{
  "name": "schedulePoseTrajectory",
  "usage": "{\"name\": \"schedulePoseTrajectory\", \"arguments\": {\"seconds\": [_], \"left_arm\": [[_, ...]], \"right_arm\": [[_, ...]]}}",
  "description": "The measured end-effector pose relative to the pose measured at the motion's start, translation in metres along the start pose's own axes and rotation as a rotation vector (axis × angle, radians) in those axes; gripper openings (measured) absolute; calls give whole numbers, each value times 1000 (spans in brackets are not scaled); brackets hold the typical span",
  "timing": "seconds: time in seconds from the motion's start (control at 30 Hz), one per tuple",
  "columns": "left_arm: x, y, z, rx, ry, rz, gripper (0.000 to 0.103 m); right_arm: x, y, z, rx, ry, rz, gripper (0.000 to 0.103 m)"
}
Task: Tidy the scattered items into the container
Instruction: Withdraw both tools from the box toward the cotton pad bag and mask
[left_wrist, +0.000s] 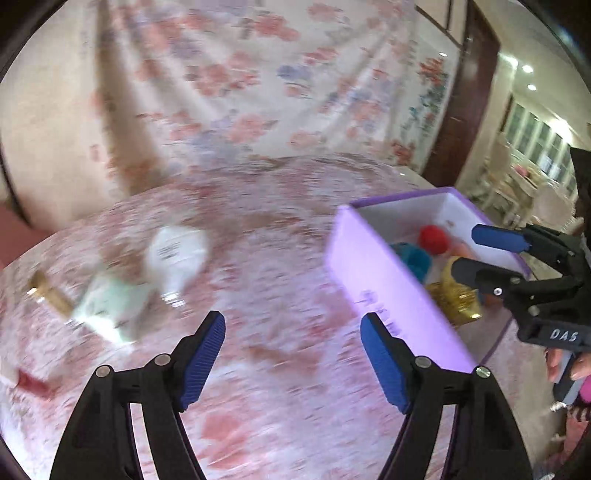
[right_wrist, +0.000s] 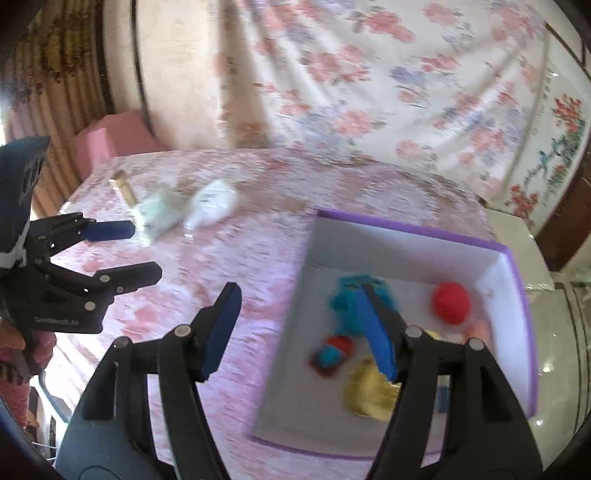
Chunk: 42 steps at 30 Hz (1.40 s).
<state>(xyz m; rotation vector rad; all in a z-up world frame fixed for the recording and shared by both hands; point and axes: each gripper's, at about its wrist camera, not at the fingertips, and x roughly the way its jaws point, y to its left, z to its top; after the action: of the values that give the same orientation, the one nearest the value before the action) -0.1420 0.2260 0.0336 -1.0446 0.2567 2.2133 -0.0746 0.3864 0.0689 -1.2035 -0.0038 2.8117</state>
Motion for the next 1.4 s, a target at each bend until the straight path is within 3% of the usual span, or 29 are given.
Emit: {"name": "schedulePoseTrajectory", "arguments": {"seconds": [0.33, 0.63, 0.8, 1.03, 1.4], "left_arm": [[-30, 87, -35, -92, -54, 97, 78], [-21, 148, -64, -178, -70, 199, 80], [-4, 182, -76, -245, -43, 194, 80], [22, 208, -75, -337, -24, 107, 80], [71, 234, -56, -464, -22, 101, 80]], "right_arm": [[28, 73, 14, -1, 1, 71, 69], [80, 110, 20, 62, 13, 121, 71], [118, 118, 20, 88, 53, 126, 71], [165, 122, 23, 117, 66, 140, 71], [218, 124, 47, 176, 50, 138, 71]]}}
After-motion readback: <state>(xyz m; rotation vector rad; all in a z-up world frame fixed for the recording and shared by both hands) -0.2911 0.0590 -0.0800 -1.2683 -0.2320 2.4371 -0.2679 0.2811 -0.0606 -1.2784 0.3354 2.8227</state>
